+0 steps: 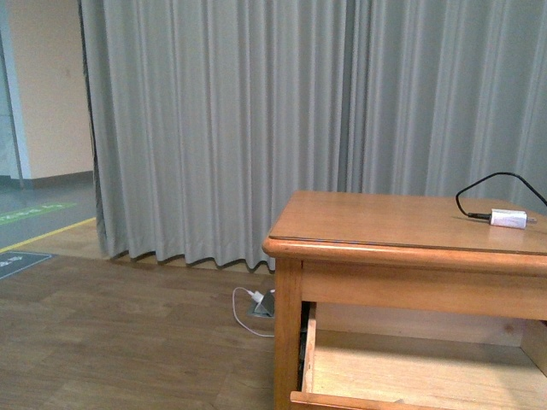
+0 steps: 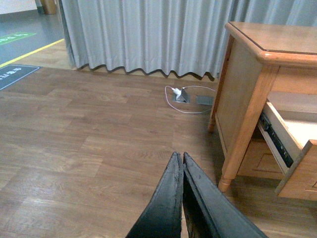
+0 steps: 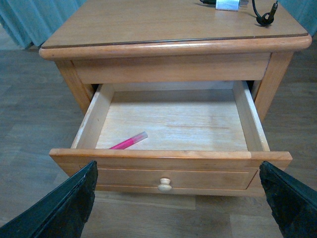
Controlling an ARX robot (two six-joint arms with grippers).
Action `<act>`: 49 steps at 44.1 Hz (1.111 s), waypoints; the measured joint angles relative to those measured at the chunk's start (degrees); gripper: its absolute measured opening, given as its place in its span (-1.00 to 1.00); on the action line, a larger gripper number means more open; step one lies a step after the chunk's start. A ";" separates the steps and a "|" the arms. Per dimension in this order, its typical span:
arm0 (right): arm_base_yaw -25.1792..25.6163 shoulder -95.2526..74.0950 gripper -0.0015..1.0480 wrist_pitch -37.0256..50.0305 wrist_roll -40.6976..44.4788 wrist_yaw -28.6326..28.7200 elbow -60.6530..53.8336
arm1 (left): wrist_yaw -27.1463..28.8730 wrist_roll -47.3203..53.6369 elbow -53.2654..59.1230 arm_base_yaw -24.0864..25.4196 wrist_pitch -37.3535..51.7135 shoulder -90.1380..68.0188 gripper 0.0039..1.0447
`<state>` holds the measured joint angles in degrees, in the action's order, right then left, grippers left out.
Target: Place pink marker in drawer with both arms
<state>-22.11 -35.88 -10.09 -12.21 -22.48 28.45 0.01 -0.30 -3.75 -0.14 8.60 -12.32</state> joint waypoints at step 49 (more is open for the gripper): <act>18.01 -36.28 0.84 33.29 18.75 26.10 -12.31 | 0.00 0.07 2.38 0.00 -8.68 12.09 0.89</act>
<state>-4.10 -72.16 23.20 6.55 3.62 16.14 0.01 -0.23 -1.37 -0.14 -0.08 -0.23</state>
